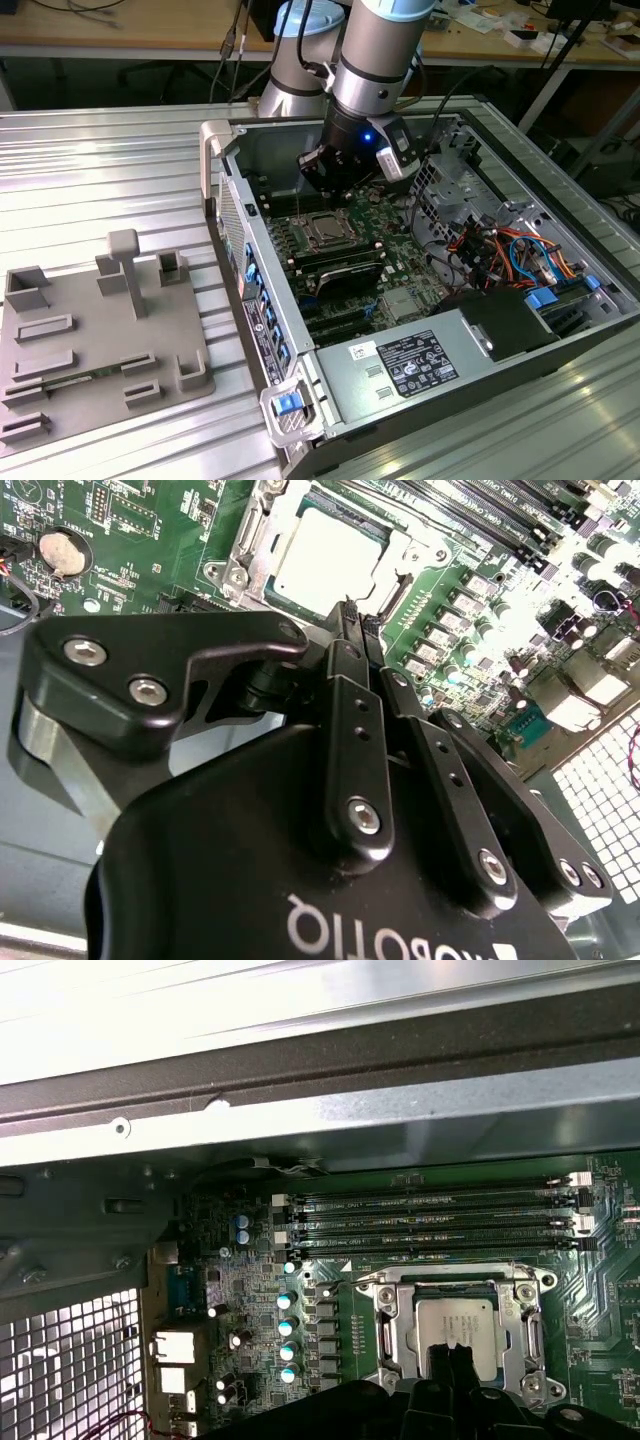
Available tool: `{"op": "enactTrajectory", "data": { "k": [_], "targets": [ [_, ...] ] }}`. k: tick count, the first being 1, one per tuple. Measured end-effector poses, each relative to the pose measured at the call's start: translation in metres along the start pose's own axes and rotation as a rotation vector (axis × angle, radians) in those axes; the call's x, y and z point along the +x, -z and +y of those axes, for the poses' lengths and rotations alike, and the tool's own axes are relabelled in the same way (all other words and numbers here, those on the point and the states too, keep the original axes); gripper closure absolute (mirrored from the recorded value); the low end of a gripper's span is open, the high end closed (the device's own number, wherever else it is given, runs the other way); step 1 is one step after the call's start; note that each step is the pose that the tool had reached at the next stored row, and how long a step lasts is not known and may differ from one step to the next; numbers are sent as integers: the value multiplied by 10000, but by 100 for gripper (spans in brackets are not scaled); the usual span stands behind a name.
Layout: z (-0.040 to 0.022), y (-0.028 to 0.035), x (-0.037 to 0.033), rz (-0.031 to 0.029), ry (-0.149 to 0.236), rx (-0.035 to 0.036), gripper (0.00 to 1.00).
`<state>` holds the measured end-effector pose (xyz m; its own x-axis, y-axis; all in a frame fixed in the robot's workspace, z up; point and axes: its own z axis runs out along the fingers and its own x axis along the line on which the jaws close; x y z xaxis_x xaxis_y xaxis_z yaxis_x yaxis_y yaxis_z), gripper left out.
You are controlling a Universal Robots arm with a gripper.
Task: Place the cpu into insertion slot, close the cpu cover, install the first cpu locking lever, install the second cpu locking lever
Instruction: 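Install the first cpu locking lever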
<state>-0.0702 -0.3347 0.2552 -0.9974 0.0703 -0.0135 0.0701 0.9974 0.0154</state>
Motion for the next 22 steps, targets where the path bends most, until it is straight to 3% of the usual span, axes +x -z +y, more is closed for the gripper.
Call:
{"op": "enactTrajectory", "data": {
  "k": [3,4,5,17,22],
  "targets": [
    [-1,0,17,0,19,0,85],
    [-7,1,96,7,488,-7,85],
    [-9,11,130,11,627,-9,85],
    [-8,116,140,9,685,-20,85],
    [-16,118,250,12,756,-18,85]
  ]
}}
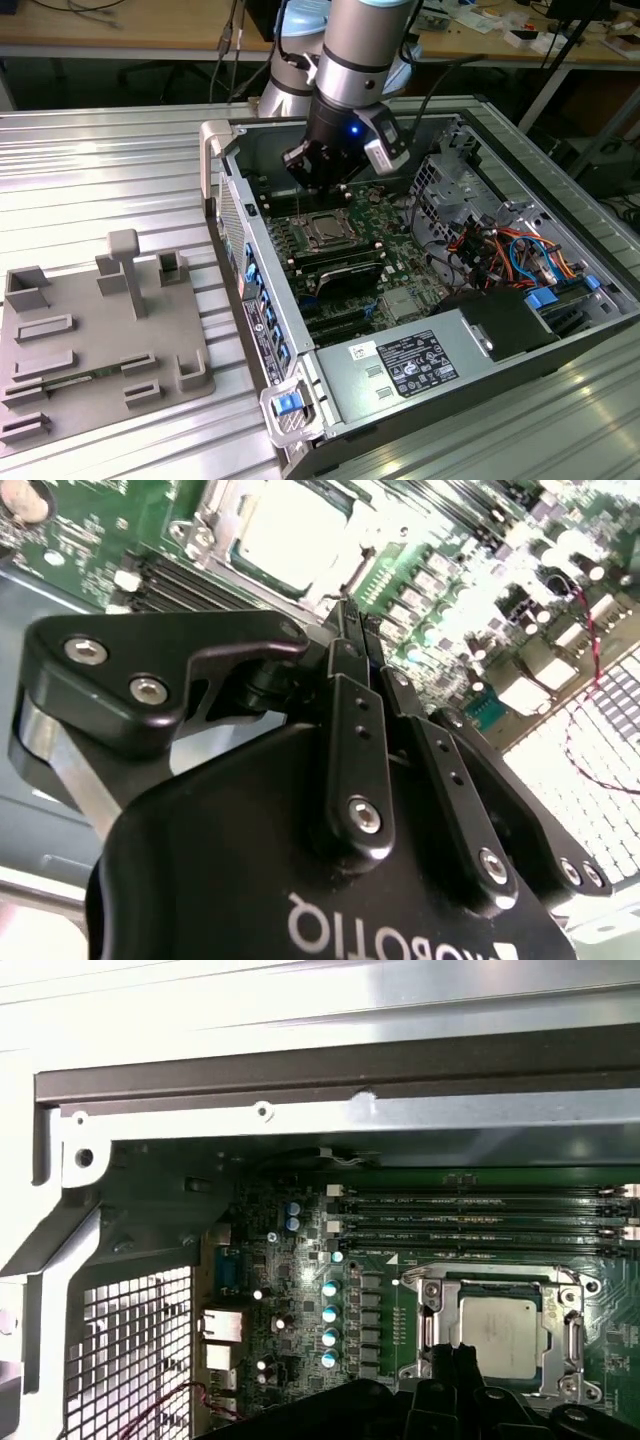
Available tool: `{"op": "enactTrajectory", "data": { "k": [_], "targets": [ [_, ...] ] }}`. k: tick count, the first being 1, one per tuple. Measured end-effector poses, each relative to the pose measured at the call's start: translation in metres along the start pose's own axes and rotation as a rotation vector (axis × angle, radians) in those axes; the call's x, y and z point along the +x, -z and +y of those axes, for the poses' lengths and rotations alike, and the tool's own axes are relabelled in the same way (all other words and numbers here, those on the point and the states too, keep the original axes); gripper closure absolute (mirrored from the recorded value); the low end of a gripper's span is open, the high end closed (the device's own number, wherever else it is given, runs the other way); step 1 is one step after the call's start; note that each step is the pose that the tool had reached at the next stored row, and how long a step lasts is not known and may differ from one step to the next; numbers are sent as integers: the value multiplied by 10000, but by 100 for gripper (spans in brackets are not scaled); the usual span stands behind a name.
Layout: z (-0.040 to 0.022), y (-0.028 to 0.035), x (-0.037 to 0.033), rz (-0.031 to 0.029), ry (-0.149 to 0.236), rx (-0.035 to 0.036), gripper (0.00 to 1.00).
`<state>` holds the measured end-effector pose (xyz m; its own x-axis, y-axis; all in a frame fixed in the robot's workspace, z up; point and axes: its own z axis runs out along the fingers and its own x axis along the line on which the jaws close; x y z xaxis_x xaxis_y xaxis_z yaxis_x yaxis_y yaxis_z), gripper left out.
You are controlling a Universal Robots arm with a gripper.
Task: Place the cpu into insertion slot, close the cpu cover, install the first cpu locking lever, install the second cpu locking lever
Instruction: 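Install the first cpu locking lever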
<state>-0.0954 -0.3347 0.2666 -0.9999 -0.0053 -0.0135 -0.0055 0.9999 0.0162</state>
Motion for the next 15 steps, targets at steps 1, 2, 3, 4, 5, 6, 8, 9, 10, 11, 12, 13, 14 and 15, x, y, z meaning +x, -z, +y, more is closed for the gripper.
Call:
{"op": "enactTrajectory", "data": {
  "k": [1,2,3,4,5,6,8,9,10,11,12,13,14,15],
  "targets": [
    [0,0,31,0,21,0,85],
    [0,-1,58,0,48,-2,85],
    [0,-1,87,1,89,-1,85],
    [1,-2,134,3,156,-3,85],
    [1,-2,162,3,199,-3,85],
    [1,-3,179,4,230,-4,85],
    [1,-5,211,4,290,-6,85],
    [1,-5,223,5,324,-4,85],
    [1,-5,234,6,344,-5,85],
    [2,-6,243,5,354,-5,85],
    [2,-5,248,6,363,-3,85],
    [2,-5,248,7,372,-1,85],
    [2,-5,249,7,376,1,85],
    [2,-5,249,7,376,1,85]
  ]
}}
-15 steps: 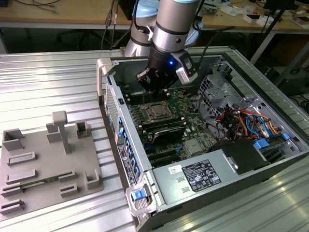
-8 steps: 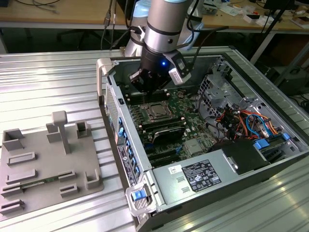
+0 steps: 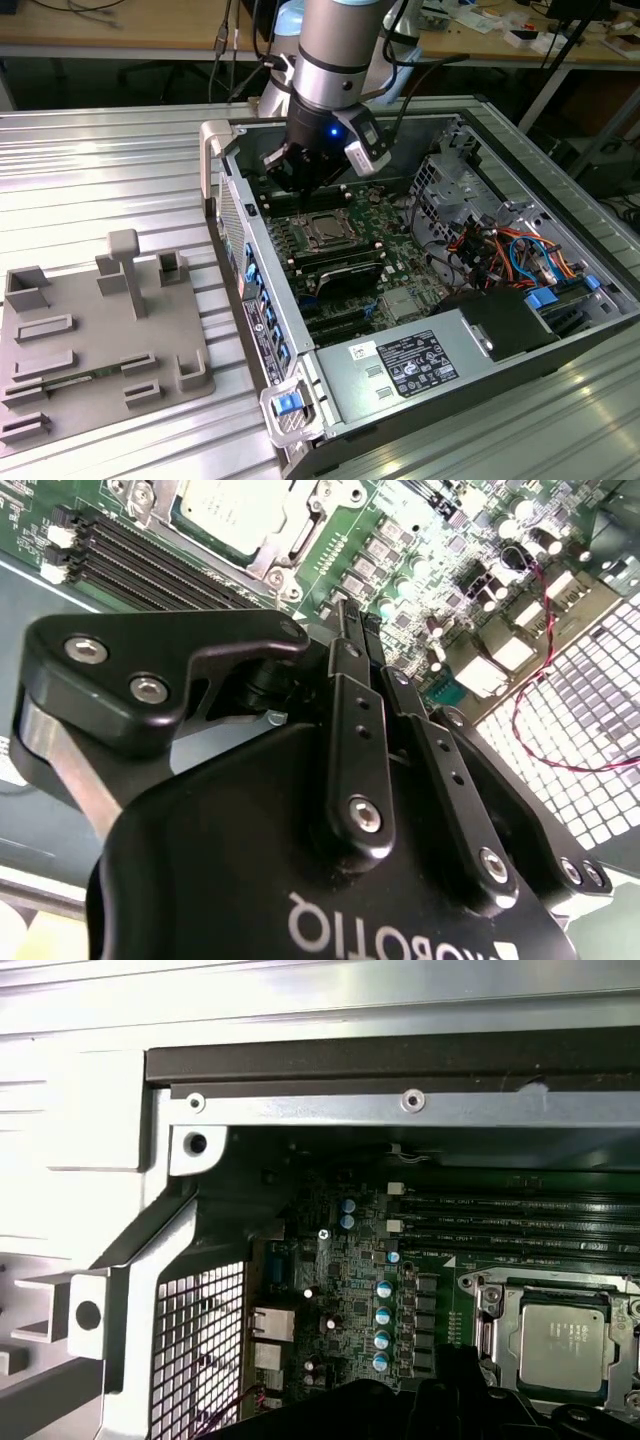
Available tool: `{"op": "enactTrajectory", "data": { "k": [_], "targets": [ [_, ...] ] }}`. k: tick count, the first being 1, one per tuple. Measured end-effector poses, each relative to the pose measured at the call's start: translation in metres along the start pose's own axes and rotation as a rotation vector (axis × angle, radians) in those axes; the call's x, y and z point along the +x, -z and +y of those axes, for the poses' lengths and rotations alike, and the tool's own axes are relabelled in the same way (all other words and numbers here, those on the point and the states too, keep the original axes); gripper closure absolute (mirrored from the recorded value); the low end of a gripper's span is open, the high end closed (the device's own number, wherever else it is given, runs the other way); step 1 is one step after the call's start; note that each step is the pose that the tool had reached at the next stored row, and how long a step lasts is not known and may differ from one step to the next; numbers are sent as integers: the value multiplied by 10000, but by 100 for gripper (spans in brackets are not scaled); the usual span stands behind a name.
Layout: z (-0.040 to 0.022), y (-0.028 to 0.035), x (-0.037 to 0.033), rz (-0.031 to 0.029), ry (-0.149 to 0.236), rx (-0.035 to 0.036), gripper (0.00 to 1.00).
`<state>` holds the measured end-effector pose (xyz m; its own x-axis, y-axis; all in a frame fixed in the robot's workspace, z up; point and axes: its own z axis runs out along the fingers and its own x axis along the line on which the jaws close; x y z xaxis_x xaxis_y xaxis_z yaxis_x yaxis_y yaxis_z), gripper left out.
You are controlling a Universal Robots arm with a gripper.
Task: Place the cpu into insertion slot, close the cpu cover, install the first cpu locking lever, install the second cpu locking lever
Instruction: 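Install the first cpu locking lever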
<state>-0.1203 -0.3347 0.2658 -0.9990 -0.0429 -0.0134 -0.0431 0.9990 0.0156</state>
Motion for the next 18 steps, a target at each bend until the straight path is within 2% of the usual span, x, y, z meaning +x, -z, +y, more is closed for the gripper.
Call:
{"op": "enactTrajectory", "data": {
  "k": [7,15,18],
  "targets": [
    [1,-1,4,-2,-1,-1,85],
    [4,0,85,1,124,-3,85],
    [18,0,91,2,159,-2,85]
  ]
}}
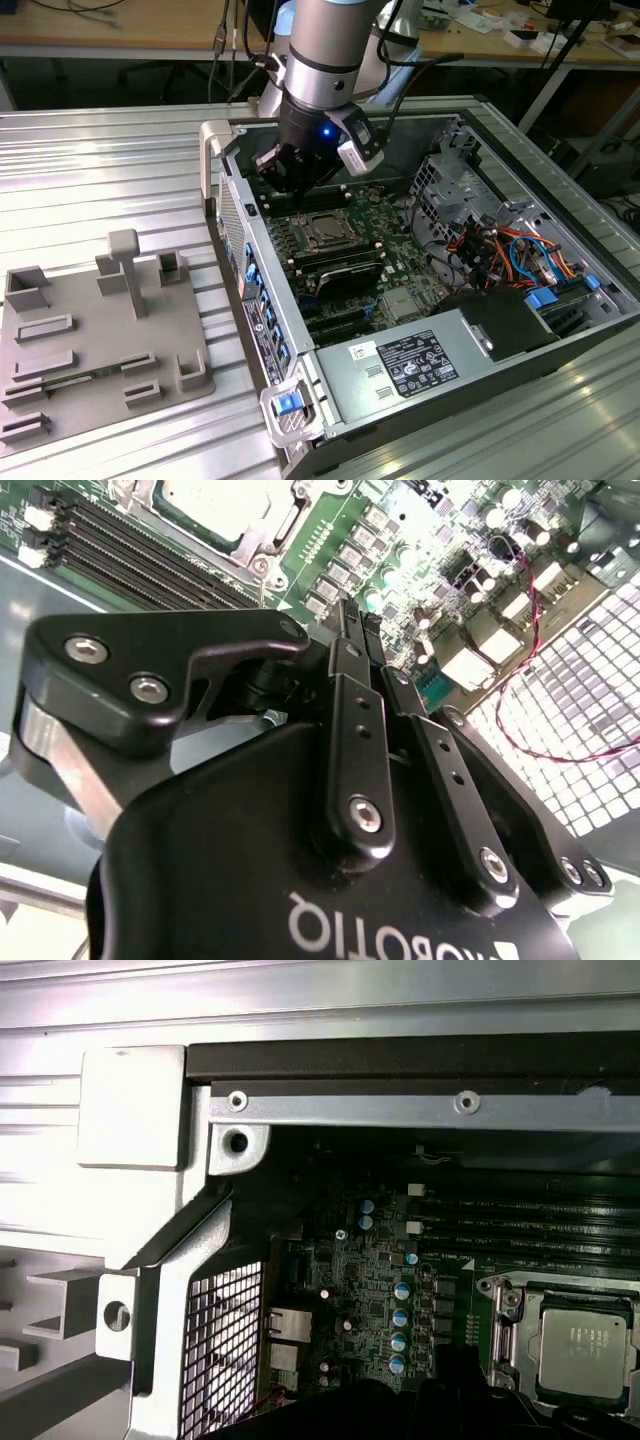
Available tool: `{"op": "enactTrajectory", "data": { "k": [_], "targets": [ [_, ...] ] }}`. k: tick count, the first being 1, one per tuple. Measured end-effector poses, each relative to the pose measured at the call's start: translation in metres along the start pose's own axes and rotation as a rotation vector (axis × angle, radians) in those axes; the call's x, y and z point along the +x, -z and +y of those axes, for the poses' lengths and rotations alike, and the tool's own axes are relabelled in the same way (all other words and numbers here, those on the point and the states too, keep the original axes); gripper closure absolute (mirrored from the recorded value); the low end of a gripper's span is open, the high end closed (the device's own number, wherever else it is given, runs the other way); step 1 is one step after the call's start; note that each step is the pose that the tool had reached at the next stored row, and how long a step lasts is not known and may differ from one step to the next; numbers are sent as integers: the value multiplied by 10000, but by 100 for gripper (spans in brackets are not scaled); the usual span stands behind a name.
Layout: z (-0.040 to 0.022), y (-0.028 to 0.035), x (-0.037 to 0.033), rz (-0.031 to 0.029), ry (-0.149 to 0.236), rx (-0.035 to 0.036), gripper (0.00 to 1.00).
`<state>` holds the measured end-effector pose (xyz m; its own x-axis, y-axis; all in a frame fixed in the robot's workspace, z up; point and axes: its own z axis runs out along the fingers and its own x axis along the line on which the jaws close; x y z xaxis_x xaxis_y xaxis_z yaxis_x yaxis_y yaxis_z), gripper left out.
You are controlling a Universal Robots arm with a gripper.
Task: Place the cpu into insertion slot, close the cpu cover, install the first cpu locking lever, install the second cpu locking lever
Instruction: 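Install the first cpu locking lever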
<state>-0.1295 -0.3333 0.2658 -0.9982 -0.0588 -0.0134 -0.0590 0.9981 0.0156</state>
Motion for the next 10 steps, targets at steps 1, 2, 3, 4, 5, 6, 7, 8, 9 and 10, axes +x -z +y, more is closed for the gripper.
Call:
{"op": "enactTrajectory", "data": {
  "k": [1,2,3,4,5,6,7,8,9,10],
  "targets": [
    [20,-1,-1,0,12,0,85],
    [58,-3,-3,0,16,0,85],
    [93,-6,-6,-1,16,-1,85],
    [124,-8,-7,0,16,0,85],
    [145,-10,-12,0,16,-1,85],
    [159,-12,-14,0,16,-1,85],
    [177,-15,-16,0,16,0,85],
    [223,-23,-33,-1,16,-1,85],
    [242,-27,-48,1,17,-1,85],
    [246,-29,-68,1,17,0,85]
  ]
}}
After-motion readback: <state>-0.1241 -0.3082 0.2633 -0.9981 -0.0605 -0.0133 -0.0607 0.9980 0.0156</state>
